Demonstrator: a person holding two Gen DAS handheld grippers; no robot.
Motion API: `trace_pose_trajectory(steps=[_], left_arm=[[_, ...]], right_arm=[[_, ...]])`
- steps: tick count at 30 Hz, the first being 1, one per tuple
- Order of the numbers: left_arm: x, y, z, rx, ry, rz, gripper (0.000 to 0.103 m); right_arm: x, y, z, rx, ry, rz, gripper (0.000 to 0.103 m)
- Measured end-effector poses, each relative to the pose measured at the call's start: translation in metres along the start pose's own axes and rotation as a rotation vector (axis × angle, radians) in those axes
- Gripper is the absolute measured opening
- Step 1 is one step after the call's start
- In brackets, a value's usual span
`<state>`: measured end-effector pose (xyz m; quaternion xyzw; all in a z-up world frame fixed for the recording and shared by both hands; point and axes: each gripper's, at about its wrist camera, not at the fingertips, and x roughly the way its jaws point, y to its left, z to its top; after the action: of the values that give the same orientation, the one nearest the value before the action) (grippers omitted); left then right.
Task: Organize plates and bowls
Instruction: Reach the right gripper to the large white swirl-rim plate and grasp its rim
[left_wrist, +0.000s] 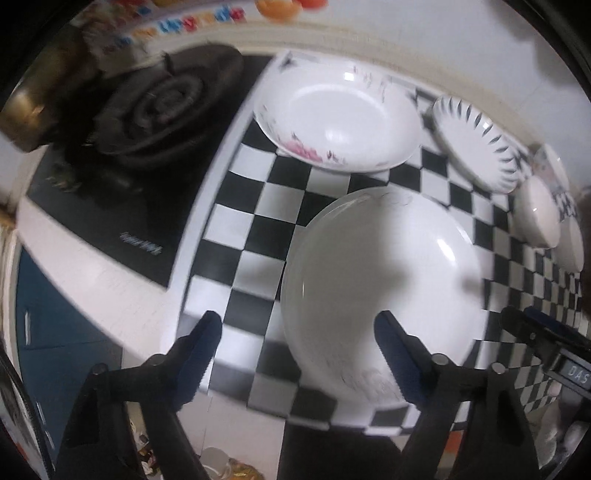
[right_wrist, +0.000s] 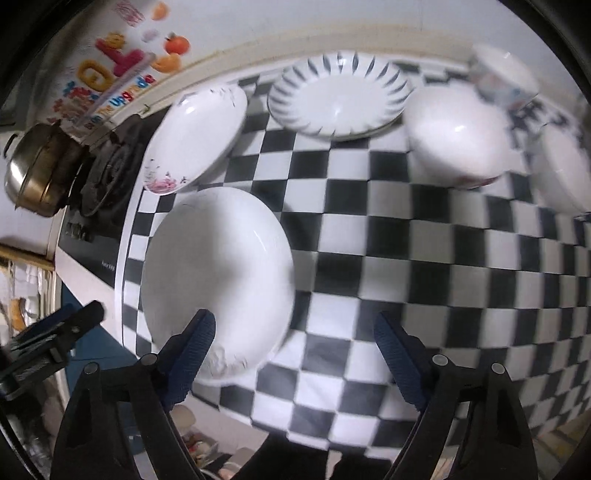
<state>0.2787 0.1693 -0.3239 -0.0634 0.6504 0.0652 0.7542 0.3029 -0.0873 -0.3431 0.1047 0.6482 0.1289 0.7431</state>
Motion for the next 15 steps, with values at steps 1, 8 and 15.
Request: trace_pose_trajectory(steps=[1,8,15], left_arm=[[0.009,0.002,0.006,0.008,0.018,-0.016,0.072],[0.056,0.016,0.037,0.033,0.132,-0.134,0.062],[0.071,0.012,0.042,0.086,0.187,-0.184,0.036]], right_arm=[[0.011,0.001,0.005,0.008,0.022,0.003,0.088],[0.059,-0.003,0.023,0.089,0.128,0.034,0.076],[0.082,-0.015,0.023,0.186,0.183,0.14,0.049]])
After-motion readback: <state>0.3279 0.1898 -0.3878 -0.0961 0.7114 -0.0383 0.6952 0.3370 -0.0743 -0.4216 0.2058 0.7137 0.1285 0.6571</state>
